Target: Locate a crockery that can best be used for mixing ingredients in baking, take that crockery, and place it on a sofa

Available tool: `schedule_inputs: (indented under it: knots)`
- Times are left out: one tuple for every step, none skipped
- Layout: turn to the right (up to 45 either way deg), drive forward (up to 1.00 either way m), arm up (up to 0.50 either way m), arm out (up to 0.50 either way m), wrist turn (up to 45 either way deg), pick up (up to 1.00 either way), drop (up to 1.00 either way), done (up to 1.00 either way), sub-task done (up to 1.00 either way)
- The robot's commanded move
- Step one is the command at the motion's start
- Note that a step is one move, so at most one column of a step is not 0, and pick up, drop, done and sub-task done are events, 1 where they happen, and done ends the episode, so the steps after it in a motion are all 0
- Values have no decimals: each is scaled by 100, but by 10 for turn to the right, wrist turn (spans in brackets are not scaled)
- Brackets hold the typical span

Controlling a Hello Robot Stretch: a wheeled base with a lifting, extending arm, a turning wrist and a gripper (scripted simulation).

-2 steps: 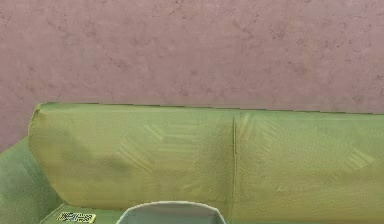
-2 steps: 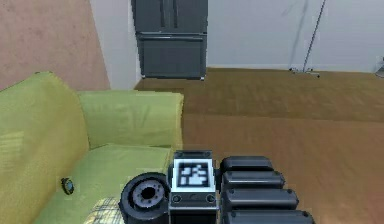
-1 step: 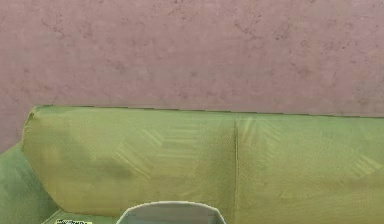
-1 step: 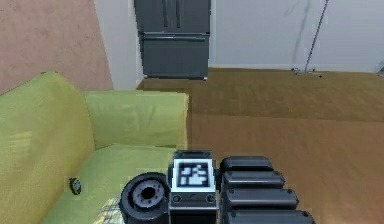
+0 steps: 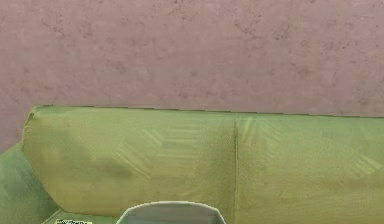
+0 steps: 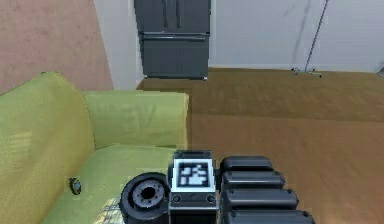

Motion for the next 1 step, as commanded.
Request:
schedule_inputs:
  knots:
    - [0, 0, 0, 0, 390, 0, 0, 0, 0]
